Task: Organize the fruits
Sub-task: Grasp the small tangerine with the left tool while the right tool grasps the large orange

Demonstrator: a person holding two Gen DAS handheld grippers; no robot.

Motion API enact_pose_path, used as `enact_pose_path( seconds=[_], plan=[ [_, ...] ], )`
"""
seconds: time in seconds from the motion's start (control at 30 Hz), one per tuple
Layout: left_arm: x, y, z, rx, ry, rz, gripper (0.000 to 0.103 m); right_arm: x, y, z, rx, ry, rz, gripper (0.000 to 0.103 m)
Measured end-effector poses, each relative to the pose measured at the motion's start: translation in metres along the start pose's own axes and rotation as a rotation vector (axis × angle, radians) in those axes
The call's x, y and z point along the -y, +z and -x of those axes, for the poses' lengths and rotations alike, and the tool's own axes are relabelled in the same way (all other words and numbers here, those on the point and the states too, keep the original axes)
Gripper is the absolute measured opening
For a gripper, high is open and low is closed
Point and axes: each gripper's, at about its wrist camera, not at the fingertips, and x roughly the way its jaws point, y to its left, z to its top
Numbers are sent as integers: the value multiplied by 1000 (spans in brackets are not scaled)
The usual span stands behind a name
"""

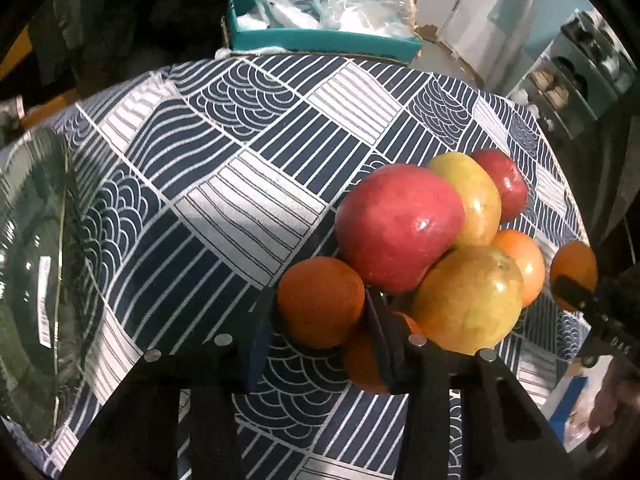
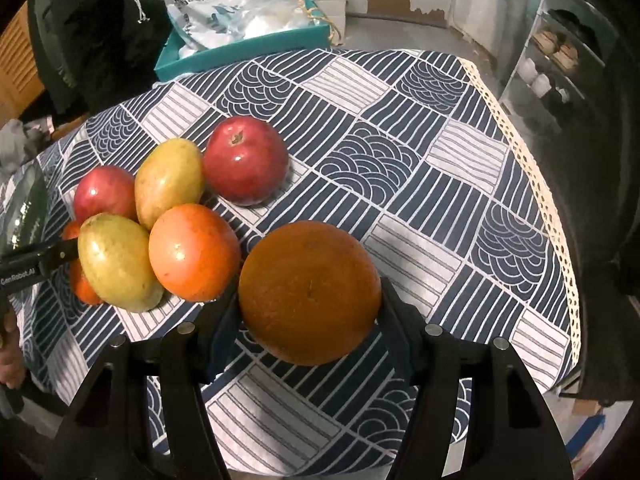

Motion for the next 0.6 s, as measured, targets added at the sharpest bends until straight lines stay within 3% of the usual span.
enact_pose_path(
  seconds=[0.23,0.6],
  plan=[
    [4,0,16,58,51,-36,44,-4,6,7,45,-9,12,64],
    [8,3,66,192,87,-54,43,-27,21,47,183,-11,75,64]
  ],
)
